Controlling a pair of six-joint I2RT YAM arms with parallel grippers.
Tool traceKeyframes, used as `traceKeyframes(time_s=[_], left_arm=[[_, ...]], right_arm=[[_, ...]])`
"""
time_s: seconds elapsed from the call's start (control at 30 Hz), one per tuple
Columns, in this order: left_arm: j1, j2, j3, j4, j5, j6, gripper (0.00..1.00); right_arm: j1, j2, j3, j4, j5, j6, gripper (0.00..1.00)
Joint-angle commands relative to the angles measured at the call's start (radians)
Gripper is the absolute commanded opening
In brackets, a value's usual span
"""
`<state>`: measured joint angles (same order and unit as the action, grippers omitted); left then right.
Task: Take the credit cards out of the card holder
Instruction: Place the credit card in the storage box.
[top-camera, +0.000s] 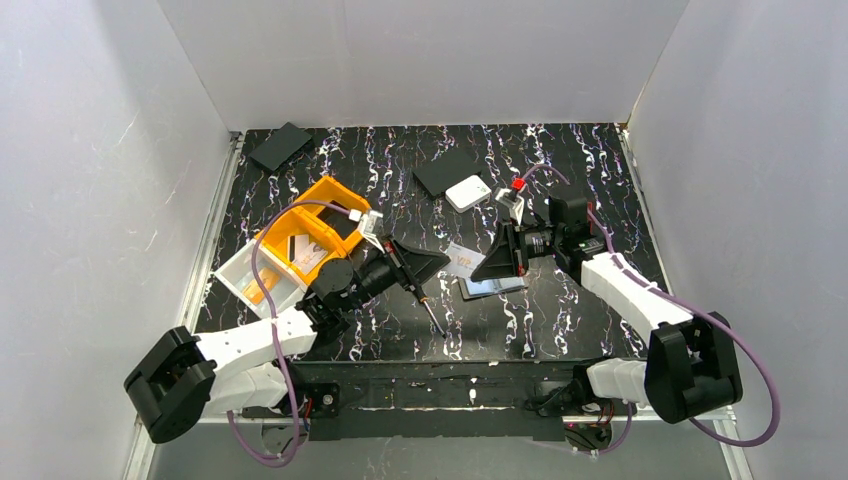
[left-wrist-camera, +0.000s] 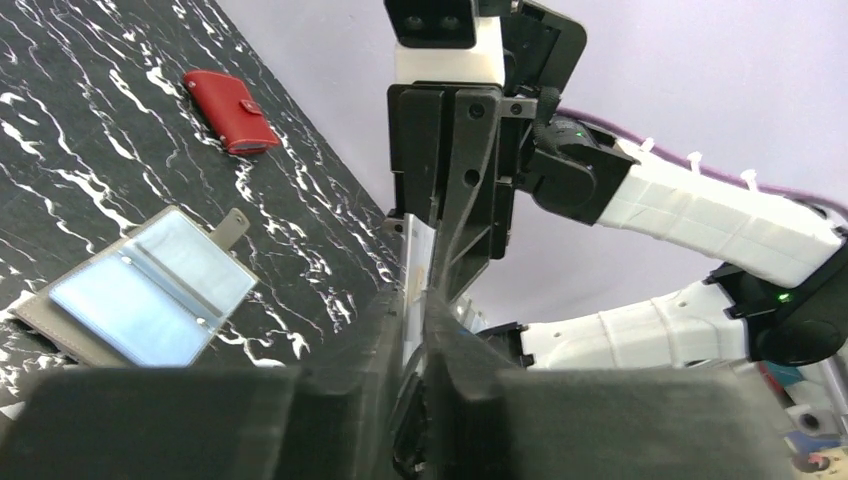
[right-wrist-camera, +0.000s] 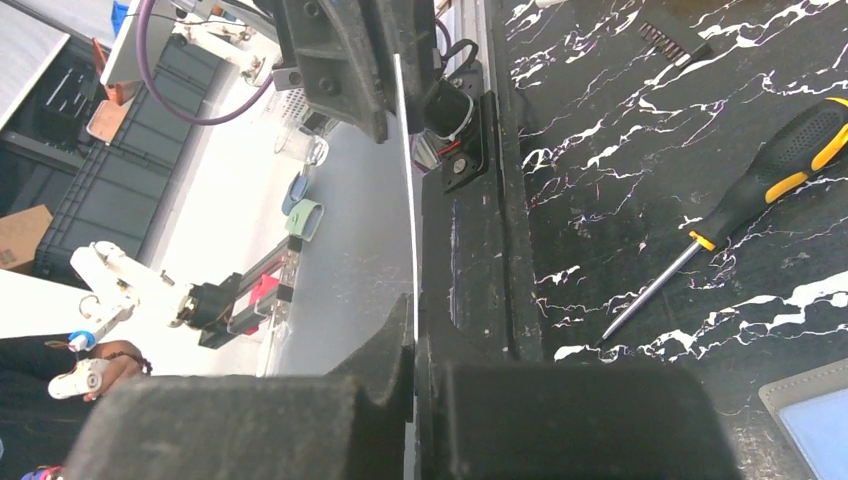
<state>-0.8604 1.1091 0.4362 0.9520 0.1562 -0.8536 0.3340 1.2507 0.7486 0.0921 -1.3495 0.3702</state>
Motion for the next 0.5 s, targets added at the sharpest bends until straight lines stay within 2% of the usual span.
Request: traceKeyframes(time_s=[0.0, 0.07, 0.17, 0.23, 0.3, 0.37, 0.47], left_arm=[[-0.004, -0.020, -0.013, 0.006, 0.002, 0.008, 0.33], [0.006, -0.070, 0.000, -0.117, 0.013, 0.039, 0.58], [0.049, -0.168, 0.061, -0.391, 0.058, 0.114, 0.96], [0.128, -0.215, 0.103, -0.505, 0.178, 0.144, 0.98], [0.230, -0.226, 0.158, -0.588, 0.356, 0.142, 0.98], [0.312, -0.182, 0.267, -0.663, 0.561, 0.148, 0.98], [0.345, -0.054, 0.459, -0.864, 0.769, 0.244, 0.98]], right_arm=[[-0.003, -0.052, 0.028, 0.027, -0.001, -0.036, 0.01], [-0.005, -0.075, 0.028, -0.022, 0.010, -0.095, 0.01], [-0.013, -0.114, 0.021, -0.116, 0.018, -0.197, 0.01], [-0.019, -0.131, 0.021, -0.178, 0.032, -0.267, 0.01], [-0.021, -0.142, 0.029, -0.243, 0.061, -0.347, 0.01], [-0.020, -0.139, 0.047, -0.327, 0.090, -0.431, 0.01], [-0.018, -0.116, 0.076, -0.429, 0.110, -0.514, 0.01]])
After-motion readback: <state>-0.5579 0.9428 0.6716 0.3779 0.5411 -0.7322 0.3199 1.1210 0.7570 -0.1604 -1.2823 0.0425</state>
